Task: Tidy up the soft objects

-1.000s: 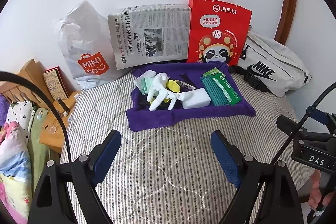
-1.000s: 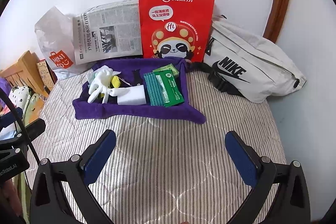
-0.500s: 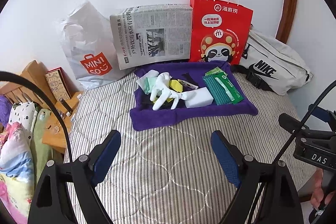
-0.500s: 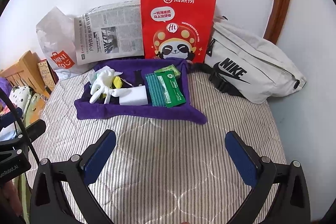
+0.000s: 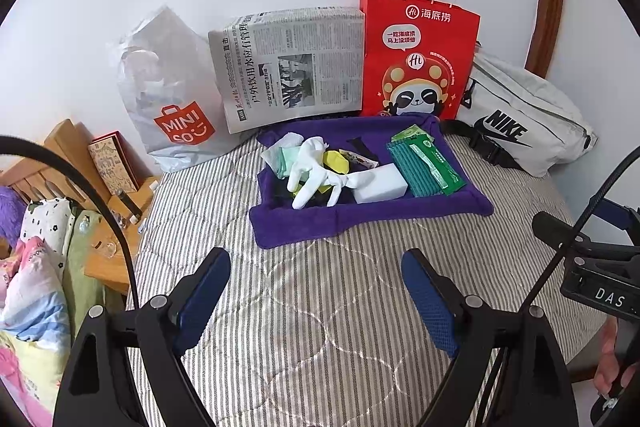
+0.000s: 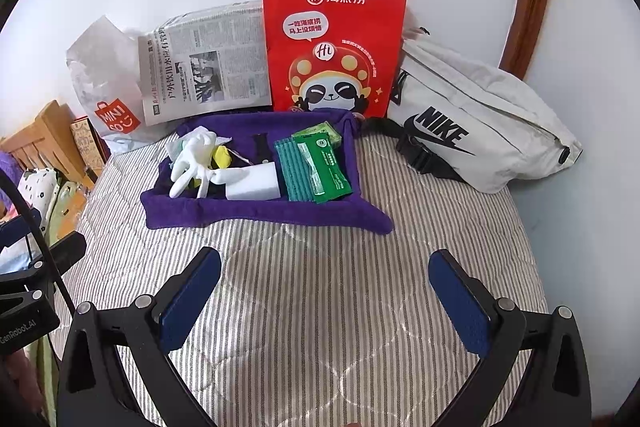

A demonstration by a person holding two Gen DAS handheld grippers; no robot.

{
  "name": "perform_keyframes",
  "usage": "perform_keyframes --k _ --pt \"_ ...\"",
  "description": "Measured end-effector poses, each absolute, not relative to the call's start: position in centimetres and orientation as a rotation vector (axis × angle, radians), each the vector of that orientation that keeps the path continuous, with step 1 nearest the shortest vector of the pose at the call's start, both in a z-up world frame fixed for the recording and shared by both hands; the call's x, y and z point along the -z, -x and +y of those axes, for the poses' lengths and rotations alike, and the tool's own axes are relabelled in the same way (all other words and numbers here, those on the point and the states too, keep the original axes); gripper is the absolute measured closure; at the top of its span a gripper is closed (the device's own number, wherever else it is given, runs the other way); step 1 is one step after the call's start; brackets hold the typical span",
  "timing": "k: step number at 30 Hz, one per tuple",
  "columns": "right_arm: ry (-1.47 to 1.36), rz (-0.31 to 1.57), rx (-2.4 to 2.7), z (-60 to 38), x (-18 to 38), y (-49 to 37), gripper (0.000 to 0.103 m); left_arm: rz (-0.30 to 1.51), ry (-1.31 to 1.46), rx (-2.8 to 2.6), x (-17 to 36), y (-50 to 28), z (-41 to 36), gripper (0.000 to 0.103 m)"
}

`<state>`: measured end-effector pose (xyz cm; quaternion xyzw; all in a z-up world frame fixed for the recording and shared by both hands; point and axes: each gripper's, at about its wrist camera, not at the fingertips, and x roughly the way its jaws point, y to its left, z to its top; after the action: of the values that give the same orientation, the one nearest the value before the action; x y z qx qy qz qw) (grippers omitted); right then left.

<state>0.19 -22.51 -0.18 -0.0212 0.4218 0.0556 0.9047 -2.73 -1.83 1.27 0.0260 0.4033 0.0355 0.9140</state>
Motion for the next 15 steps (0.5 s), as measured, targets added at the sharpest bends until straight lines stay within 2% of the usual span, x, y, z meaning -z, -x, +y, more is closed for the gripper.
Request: perform_keyframes --k 15 --pt "0.048 0.877 -0.105 -22.44 0.48 -0.18 0.001 0.839 -0.067 -0.069 -1.08 2.6 -1.64 0.016"
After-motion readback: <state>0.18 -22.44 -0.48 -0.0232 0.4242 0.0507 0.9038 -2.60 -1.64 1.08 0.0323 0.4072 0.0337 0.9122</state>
